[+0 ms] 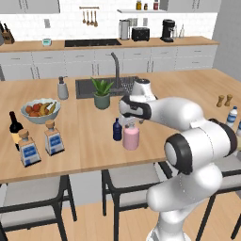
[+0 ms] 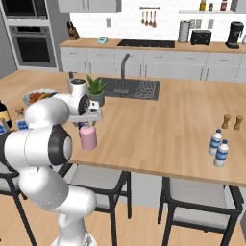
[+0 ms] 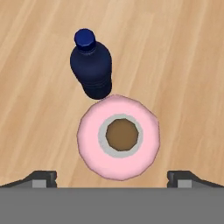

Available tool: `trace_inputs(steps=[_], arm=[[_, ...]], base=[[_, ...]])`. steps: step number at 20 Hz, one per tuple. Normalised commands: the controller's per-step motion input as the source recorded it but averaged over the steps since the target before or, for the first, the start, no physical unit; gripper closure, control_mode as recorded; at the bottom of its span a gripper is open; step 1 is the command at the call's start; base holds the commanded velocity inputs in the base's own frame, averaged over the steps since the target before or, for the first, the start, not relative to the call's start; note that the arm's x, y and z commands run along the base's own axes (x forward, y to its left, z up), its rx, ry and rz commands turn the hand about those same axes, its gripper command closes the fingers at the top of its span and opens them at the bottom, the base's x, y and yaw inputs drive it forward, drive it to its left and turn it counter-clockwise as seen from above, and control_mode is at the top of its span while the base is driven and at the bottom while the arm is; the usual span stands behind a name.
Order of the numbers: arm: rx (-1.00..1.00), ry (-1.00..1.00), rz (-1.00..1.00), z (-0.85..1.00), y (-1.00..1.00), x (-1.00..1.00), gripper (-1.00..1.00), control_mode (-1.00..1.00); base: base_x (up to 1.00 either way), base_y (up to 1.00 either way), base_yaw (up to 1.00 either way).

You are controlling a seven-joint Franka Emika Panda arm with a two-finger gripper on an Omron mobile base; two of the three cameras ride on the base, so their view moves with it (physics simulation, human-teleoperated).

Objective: Move the plastic bottles in the middle to the plastics group, and the glass bottles in the middle to the glass group.

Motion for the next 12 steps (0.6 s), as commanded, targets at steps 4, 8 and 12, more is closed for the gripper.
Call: trace_inputs(steps=[4, 8, 12], arm=[[0.0, -0.01, 0.04, -0.09, 0.0, 0.12, -1.0, -1.0], [0.0, 0.0, 0.04, -0.11, 0.0, 0.02, -1.0, -1.0], [0.0, 0.0, 0.04, -0.17, 0.0, 0.0, -1.0, -1.0]], base=[[0.0, 0.0, 0.0], [0.0, 0.0, 0.0], [0.0, 0.0, 0.0]])
